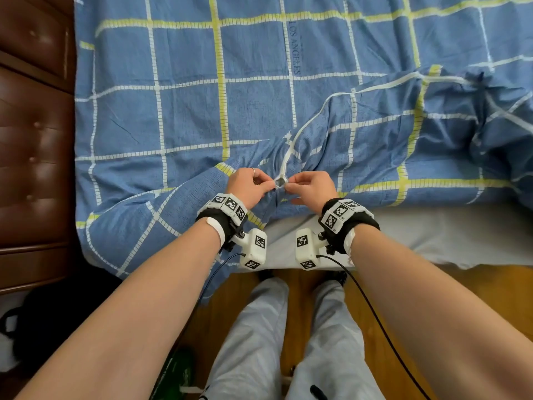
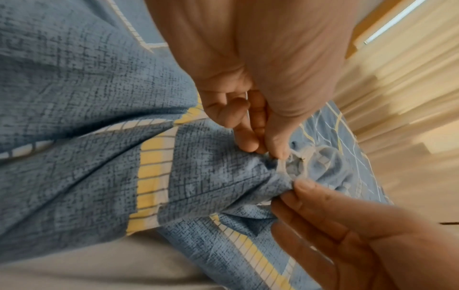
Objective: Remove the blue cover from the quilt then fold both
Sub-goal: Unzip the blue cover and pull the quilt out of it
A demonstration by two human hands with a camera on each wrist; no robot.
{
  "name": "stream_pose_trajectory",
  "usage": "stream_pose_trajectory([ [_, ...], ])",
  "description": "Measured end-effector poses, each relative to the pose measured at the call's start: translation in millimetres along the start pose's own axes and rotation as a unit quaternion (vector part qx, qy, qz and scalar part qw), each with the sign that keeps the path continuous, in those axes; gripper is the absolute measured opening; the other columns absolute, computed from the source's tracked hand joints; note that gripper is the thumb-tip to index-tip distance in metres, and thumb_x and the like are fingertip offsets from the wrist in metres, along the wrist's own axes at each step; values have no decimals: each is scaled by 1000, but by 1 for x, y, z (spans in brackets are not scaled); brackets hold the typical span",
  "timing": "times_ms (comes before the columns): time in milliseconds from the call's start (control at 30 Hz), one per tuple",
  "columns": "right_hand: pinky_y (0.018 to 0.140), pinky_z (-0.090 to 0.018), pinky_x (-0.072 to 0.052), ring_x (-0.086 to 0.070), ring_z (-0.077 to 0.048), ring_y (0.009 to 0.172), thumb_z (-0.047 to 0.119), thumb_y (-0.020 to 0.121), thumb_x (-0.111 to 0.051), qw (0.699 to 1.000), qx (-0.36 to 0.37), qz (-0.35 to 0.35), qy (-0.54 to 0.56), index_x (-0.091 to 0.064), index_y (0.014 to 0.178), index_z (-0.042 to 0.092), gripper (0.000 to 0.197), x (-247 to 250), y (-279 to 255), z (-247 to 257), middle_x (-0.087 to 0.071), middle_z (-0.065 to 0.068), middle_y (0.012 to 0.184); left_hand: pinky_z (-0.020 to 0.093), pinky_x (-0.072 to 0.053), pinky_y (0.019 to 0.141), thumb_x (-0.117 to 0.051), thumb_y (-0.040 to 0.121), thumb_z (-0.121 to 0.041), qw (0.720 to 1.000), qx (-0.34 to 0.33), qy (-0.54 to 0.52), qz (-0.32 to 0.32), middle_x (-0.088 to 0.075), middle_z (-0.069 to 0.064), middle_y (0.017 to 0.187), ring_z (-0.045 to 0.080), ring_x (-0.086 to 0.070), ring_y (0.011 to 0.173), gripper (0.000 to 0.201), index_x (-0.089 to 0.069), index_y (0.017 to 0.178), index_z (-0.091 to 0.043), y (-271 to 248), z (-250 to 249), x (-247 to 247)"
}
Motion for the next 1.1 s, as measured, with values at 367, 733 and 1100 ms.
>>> stream_pose_trajectory([
  [367, 76, -32, -60, -70, -18, 76, 3, 88, -66, 998, 20, 28, 53, -68, 97, 11, 12, -5, -7, -4, -72, -10, 82, 37, -58, 77, -71, 82, -39, 998, -31, 5, 51, -70, -12, 86, 12, -66, 64, 9, -66, 87, -33, 2, -12, -4],
  [733, 63, -26, -44, -46, -15, 64, 10, 62, -53, 979, -80, 41, 185, -50, 63, 11, 4, -15, -18, 23, -48, -6, 72, 33, -50, 69, -58, 86, -33, 996, 29, 83, -20, -59, -4, 65, 23, -63, 76, 18, -63, 82, -17, 4, -10, 1],
  [1100, 55, -32, -37, -53, -27, 67, 42, 84, -58, 942, -122, -305, -70, -55, 69, 8, 37, 68, -18, 15, -54, -5, 64, 35, -46, 84, -51, 84, -9, 966, -47, 253, -34, -57, -6, 122, 22, -58, 109, 38, -55, 113, -34, 1, -38, 26],
])
Point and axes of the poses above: each hand's wrist, its own y-axis towards the middle knuckle, its own x-axis out of the back of the hand, z = x × y, the point moved 2 cm from there along y, towards the middle knuckle
